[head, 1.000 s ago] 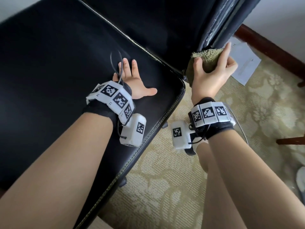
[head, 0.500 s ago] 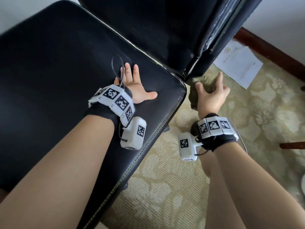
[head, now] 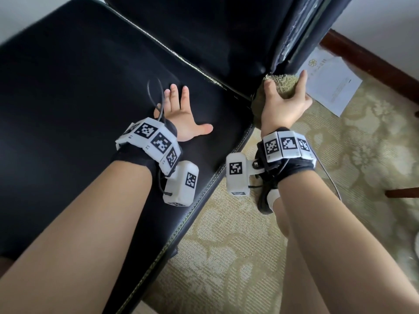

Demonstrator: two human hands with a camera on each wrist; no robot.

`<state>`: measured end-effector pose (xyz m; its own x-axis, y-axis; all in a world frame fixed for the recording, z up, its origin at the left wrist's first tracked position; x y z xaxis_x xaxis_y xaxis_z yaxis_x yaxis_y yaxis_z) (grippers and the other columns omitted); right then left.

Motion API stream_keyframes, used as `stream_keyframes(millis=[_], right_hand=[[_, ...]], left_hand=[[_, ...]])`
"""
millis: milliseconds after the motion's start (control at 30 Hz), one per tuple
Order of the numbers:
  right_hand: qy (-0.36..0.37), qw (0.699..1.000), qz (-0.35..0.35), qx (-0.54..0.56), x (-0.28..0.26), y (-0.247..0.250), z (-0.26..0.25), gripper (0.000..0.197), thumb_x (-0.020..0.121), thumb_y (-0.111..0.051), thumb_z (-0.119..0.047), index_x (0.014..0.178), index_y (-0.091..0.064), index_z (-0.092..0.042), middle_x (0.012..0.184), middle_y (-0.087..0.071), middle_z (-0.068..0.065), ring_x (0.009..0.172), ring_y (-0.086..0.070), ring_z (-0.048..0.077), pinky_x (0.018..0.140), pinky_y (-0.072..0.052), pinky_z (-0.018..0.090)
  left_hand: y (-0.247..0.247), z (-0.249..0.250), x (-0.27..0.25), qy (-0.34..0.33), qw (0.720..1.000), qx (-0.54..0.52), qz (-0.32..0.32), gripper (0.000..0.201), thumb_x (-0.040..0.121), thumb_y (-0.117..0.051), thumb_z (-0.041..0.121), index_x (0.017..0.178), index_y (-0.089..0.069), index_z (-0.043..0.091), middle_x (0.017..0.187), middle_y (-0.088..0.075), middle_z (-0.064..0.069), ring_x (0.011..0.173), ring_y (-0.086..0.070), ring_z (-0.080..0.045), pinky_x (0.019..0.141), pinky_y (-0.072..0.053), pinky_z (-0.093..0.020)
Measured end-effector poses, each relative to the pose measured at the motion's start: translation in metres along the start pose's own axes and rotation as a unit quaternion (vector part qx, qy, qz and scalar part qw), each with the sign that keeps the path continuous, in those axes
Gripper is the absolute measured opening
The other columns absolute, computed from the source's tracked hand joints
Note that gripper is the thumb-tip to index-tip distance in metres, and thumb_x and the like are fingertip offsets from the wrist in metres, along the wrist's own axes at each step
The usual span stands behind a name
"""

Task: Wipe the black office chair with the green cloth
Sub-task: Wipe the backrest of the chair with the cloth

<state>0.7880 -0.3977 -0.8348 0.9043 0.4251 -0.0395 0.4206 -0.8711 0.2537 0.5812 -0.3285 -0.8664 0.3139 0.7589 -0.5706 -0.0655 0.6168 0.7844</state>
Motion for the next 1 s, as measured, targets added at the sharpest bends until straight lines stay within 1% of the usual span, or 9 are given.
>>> stream_keyframes(millis=[133, 267, 367, 467, 667, 767, 833, 900, 1000], right_hand=[[0.001, 0.999, -0.015, -0.035, 0.002, -0.003, 0.006, 0.069, 0.083, -0.068, -0.018, 0.144, -0.035, -0.021, 0.112, -0.030, 0.004, 0.074, -0.039, -0.004, 0.062, -0.028, -0.009], [-0.031, 0.995, -0.048, -0.078, 0.005, -0.005, 0.012, 0.067, 0.085, -0.066, -0.018, 0.144, -0.036, -0.024, 0.122, -0.031, 0.005, 0.077, -0.043, 0.001, 0.066, -0.031, -0.006], [-0.042, 0.993, -0.068, -0.087, 0.002, 0.001, 0.015, 0.071, 0.084, -0.068, -0.017, 0.145, -0.033, -0.024, 0.113, -0.028, 0.001, 0.071, -0.040, -0.001, 0.066, -0.031, -0.008], [-0.007, 0.999, -0.025, -0.036, -0.002, 0.018, 0.007, 0.073, 0.083, -0.068, -0.021, 0.146, -0.031, -0.020, 0.108, -0.029, 0.001, 0.073, -0.040, -0.004, 0.073, -0.033, -0.001], [0.002, 1.000, 0.012, 0.013, -0.002, 0.011, -0.014, 0.071, 0.083, -0.069, -0.022, 0.144, -0.033, -0.018, 0.111, -0.027, 0.003, 0.071, -0.038, -0.006, 0.060, -0.031, -0.007], [-0.027, 1.000, -0.006, 0.006, -0.002, 0.000, -0.006, 0.067, 0.085, -0.067, -0.026, 0.143, -0.034, -0.021, 0.117, -0.028, 0.003, 0.082, -0.037, 0.001, 0.060, -0.031, -0.005], [-0.044, 0.999, -0.010, 0.003, -0.001, -0.003, -0.003, 0.065, 0.086, -0.066, -0.029, 0.143, -0.034, -0.023, 0.125, -0.030, 0.005, 0.091, -0.037, 0.005, 0.067, -0.030, 0.001], [-0.042, 0.999, -0.013, -0.004, 0.001, -0.005, -0.001, 0.064, 0.086, -0.065, -0.028, 0.143, -0.035, -0.023, 0.123, -0.031, 0.005, 0.087, -0.039, 0.004, 0.069, -0.029, 0.002], [-0.008, 0.999, -0.021, -0.033, 0.003, -0.006, 0.000, 0.063, 0.086, -0.065, -0.024, 0.142, -0.037, -0.022, 0.117, -0.030, 0.004, 0.070, -0.039, -0.003, 0.061, -0.031, -0.004]], left_hand=[[-0.001, -0.003, 0.001, -0.004, 1.000, -0.003, -0.004, 0.103, 0.086, -0.051, 0.060, 0.147, 0.022, 0.019, 0.153, 0.030, -0.005, 0.142, 0.023, -0.019, 0.116, 0.001, -0.044], [0.000, -0.003, 0.003, -0.003, 1.000, 0.005, -0.006, 0.103, 0.086, -0.049, 0.061, 0.146, 0.022, 0.018, 0.153, 0.030, -0.005, 0.142, 0.023, -0.019, 0.116, 0.002, -0.044], [0.000, -0.004, 0.002, 0.000, 1.000, 0.014, -0.005, 0.102, 0.086, -0.048, 0.062, 0.146, 0.023, 0.018, 0.153, 0.030, -0.006, 0.142, 0.023, -0.020, 0.116, 0.002, -0.043], [-0.001, -0.003, 0.001, 0.000, 1.000, 0.016, -0.006, 0.102, 0.087, -0.047, 0.061, 0.146, 0.023, 0.018, 0.153, 0.030, -0.006, 0.142, 0.023, -0.020, 0.116, 0.002, -0.044], [-0.001, -0.003, -0.001, 0.000, 1.000, 0.014, -0.006, 0.101, 0.087, -0.048, 0.060, 0.147, 0.022, 0.018, 0.153, 0.029, -0.005, 0.142, 0.023, -0.019, 0.117, 0.000, -0.045], [-0.002, -0.003, -0.001, 0.000, 1.000, 0.014, -0.008, 0.101, 0.087, -0.048, 0.060, 0.147, 0.022, 0.018, 0.153, 0.030, -0.005, 0.142, 0.024, -0.019, 0.117, 0.000, -0.047], [-0.002, -0.003, -0.001, -0.001, 1.000, 0.015, -0.010, 0.100, 0.088, -0.047, 0.061, 0.146, 0.022, 0.018, 0.153, 0.030, -0.005, 0.142, 0.024, -0.019, 0.117, 0.000, -0.047], [-0.001, -0.003, 0.000, -0.001, 1.000, 0.016, -0.009, 0.100, 0.088, -0.046, 0.061, 0.146, 0.022, 0.018, 0.153, 0.030, -0.006, 0.142, 0.024, -0.019, 0.117, 0.001, -0.047], [-0.002, -0.003, 0.000, -0.001, 1.000, 0.015, -0.007, 0.099, 0.088, -0.046, 0.060, 0.147, 0.022, 0.018, 0.153, 0.030, -0.006, 0.142, 0.024, -0.019, 0.117, 0.000, -0.047]])
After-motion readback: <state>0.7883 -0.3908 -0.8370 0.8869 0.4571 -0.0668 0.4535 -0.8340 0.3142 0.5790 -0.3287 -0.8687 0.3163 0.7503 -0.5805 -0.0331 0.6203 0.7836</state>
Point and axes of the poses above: each hand's wrist, its own x-axis towards the middle knuckle, its own y-axis out of the back of the hand, z = x × y, the point moved 7 cm from there along x, towards the middle knuckle
